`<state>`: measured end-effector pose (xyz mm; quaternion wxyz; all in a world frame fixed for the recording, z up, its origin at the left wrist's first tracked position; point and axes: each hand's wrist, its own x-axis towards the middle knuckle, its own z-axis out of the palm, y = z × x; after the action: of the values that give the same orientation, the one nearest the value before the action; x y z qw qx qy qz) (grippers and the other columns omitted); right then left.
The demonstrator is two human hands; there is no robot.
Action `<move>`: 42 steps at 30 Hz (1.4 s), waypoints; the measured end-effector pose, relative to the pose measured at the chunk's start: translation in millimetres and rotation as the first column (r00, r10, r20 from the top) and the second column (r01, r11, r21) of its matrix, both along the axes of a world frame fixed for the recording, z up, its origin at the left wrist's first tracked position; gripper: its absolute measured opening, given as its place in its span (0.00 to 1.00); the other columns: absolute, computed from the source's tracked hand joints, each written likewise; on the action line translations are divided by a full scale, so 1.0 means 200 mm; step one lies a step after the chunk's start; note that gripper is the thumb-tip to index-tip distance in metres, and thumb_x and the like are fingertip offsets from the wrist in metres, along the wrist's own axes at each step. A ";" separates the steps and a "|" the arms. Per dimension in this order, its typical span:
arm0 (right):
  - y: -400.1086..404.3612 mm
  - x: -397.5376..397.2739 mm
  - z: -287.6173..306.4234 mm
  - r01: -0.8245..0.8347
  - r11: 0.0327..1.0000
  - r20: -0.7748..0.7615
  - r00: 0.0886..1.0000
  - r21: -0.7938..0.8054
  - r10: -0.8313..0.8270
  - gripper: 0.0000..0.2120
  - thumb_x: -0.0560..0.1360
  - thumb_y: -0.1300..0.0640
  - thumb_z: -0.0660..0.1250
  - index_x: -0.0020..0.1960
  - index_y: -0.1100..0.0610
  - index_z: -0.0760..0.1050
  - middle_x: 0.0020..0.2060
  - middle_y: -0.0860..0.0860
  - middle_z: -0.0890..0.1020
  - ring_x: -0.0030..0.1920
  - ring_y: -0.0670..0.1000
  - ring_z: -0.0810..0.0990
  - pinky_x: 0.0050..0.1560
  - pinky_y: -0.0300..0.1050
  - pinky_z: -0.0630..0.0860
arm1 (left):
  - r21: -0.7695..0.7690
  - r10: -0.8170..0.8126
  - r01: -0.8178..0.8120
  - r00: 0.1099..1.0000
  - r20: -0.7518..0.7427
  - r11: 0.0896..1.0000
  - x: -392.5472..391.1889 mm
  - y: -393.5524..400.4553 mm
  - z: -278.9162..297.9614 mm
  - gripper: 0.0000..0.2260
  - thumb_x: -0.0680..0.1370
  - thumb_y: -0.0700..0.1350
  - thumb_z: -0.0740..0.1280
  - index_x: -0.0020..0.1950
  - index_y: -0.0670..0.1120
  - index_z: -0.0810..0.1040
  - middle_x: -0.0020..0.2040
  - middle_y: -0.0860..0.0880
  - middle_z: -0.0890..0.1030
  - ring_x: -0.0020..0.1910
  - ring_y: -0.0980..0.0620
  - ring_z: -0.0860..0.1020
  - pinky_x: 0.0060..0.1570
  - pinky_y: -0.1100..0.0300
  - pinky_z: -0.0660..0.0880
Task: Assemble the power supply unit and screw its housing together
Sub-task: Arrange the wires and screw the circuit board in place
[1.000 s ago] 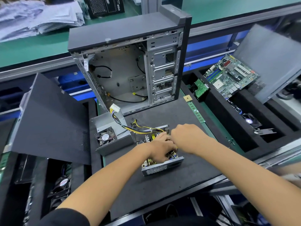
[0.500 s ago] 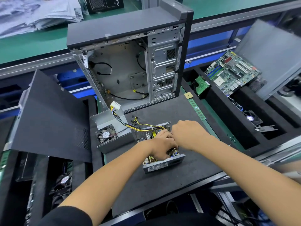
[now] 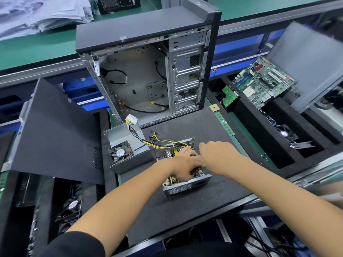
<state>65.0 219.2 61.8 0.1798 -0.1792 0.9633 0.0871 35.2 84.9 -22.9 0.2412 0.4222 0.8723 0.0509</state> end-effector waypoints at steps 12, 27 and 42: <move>-0.02 -0.02 0.00 -0.024 1.000 -0.082 0.996 0.013 0.025 0.08 0.80 0.54 0.56 0.45 0.55 0.71 0.48 0.54 0.80 0.42 0.56 0.77 0.38 0.45 0.67 | -0.024 0.003 -0.004 0.999 -0.034 1.000 0.01 0.01 0.01 0.22 0.73 0.42 0.65 0.68 0.48 0.71 0.65 0.45 0.70 0.72 0.47 0.55 0.73 0.54 0.32; -0.01 0.02 -0.01 -0.102 0.995 -0.083 0.991 0.012 0.103 0.08 0.76 0.61 0.59 0.55 0.58 0.67 0.50 0.54 0.77 0.45 0.55 0.79 0.35 0.44 0.64 | -0.020 -0.003 0.002 0.998 -0.062 1.000 0.01 0.00 0.01 0.23 0.72 0.42 0.65 0.68 0.49 0.70 0.68 0.43 0.68 0.74 0.47 0.52 0.74 0.54 0.34; 0.02 -0.02 -0.04 -0.009 0.995 -0.030 1.000 -0.104 0.006 0.06 0.78 0.55 0.59 0.48 0.55 0.62 0.47 0.53 0.69 0.41 0.57 0.77 0.33 0.46 0.64 | -0.053 0.018 -0.019 1.000 -0.025 0.998 0.01 0.00 -0.01 0.25 0.73 0.41 0.64 0.70 0.50 0.68 0.70 0.44 0.67 0.75 0.48 0.51 0.75 0.51 0.35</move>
<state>60.9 222.6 54.1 0.1555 -0.1907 0.9684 0.0402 36.9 85.3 -24.5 0.2415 0.4080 0.8801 0.0246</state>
